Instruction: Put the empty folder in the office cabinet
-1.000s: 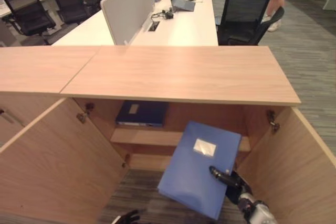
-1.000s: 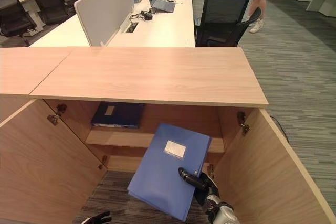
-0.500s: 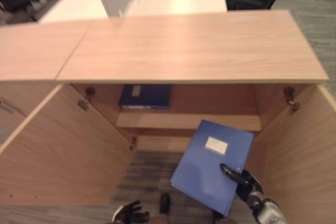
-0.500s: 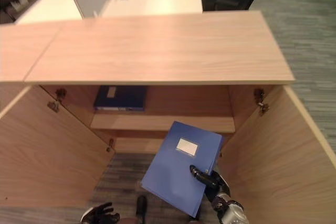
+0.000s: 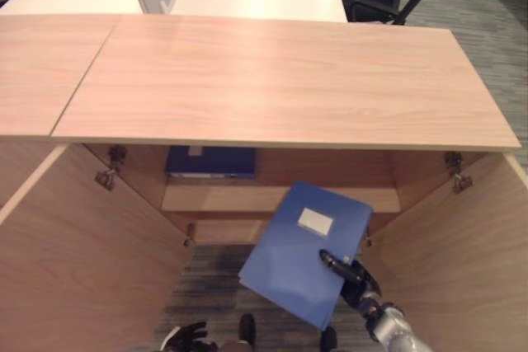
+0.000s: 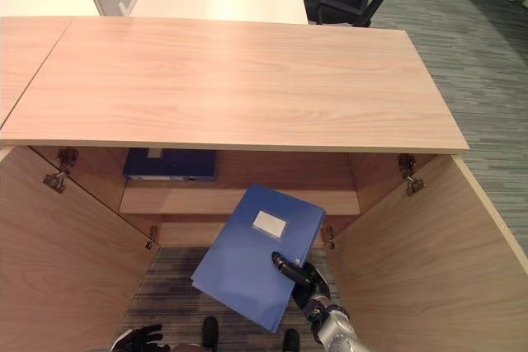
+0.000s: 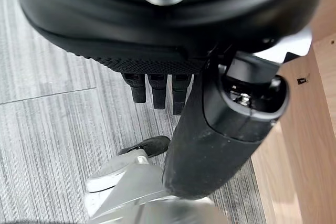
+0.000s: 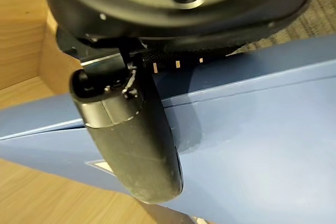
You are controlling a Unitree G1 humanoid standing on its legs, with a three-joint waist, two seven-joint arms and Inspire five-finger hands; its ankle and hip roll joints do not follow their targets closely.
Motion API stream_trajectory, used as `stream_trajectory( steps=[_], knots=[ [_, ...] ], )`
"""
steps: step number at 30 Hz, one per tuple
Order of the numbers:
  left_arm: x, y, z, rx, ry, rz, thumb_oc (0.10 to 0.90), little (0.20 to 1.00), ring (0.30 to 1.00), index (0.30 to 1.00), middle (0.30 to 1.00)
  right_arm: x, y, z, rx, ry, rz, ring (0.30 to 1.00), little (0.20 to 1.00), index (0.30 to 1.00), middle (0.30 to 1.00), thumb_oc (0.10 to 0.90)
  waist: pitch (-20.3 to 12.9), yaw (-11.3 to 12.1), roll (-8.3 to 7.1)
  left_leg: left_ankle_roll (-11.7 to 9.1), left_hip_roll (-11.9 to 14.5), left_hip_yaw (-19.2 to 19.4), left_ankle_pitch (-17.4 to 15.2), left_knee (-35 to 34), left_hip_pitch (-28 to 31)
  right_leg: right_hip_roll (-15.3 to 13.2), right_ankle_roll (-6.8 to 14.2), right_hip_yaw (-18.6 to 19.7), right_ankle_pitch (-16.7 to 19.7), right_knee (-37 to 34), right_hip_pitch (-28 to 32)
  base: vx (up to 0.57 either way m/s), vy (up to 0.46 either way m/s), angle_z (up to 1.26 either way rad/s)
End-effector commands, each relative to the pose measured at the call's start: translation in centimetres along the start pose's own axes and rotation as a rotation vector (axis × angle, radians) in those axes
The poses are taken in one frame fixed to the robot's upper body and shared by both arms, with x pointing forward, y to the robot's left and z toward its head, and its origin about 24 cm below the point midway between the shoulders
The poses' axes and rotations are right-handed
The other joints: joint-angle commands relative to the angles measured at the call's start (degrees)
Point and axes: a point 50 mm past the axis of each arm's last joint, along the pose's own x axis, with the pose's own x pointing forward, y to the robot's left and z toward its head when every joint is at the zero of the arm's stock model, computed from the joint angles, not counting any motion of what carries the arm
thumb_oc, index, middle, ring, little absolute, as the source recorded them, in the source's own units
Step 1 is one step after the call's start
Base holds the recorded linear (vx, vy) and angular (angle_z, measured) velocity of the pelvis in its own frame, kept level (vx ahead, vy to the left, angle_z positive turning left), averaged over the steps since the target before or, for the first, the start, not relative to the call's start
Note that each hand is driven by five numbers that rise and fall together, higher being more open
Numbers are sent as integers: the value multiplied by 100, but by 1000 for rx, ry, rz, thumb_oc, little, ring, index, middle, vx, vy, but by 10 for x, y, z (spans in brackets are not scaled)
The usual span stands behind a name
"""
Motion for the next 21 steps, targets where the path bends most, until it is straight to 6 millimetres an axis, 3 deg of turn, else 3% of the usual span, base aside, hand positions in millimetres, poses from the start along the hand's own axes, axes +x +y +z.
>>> stream_trajectory(
  steps=[1,4,5,6,8,9,10,12,13,16,17,21],
  knots=[
    [0,-17,0,8,-31,-47,800,900,900,900,900,7,29,30,-55,-132,160,300,300,300,300,400,4,77,402,-179,300,-273,-278,-44,-58,-287,748,-609,56,1685,198,31,85,-35],
    [-1,-21,-3,22,-27,-59,800,900,900,900,900,5,27,25,-35,-124,148,300,300,300,300,400,109,1,532,-99,249,-306,-422,-44,163,-130,748,-769,41,2006,-72,98,174,-21],
    [-1,-23,-3,27,-27,-62,800,900,900,900,900,5,26,25,-29,-128,143,300,300,300,300,400,129,-38,524,-89,187,-350,-462,-44,220,-80,748,-700,-72,1842,-136,212,95,-16],
    [-1,-26,-5,37,-23,-71,800,900,900,900,900,4,24,25,-7,-138,132,300,300,300,300,400,150,-61,499,-111,109,-402,-535,-44,309,-59,579,-746,-451,1213,-102,179,46,-2],
    [-1,-29,-5,39,-21,-76,800,900,900,900,900,5,24,27,5,-150,129,300,300,300,300,400,176,-73,489,-144,98,-422,-570,-44,351,-122,510,-836,-441,804,-172,163,-44,12],
    [-1,-31,-3,64,-25,-79,800,900,900,900,900,8,27,32,-7,-163,131,300,300,300,300,400,196,-139,482,-178,89,-454,-645,-44,420,-234,540,-777,-203,401,-371,150,-70,13],
    [0,-31,-3,64,-25,-80,800,900,900,900,900,8,28,32,-7,-163,131,300,300,300,300,400,202,-136,489,-179,95,-452,-654,-44,430,-227,541,-778,-202,392,-358,158,-38,13],
    [-4,-22,-15,59,1,-88,800,900,900,900,900,7,23,34,7,-173,112,300,300,300,300,400,193,-122,476,-181,43,-539,-676,-44,479,-198,542,-665,-256,18,-238,87,8,11],
    [-10,-11,-34,63,56,-62,800,900,900,900,900,6,22,36,39,-192,113,300,300,300,300,400,127,-61,438,-169,-31,-524,-745,-44,557,-245,523,-620,-163,-219,-13,90,-3,20],
    [-11,-12,-39,67,74,-66,800,900,900,900,900,7,25,46,40,-233,118,300,300,300,300,400,50,-15,450,-185,-53,-543,-738,-44,535,-291,523,-688,-102,-316,121,82,-34,20],
    [-13,-15,-43,100,77,-88,800,900,900,900,900,11,31,67,72,-317,114,300,300,300,300,400,-41,67,511,-212,-48,-614,-746,-44,503,-305,485,-792,-124,-477,286,46,-52,-5],
    [-14,-16,-46,132,80,-102,800,900,900,900,900,15,37,83,112,-379,113,300,300,300,300,400,-80,124,549,-246,-24,-661,-756,-44,507,-293,462,-876,-167,-572,416,52,-59,3]
  ],
)
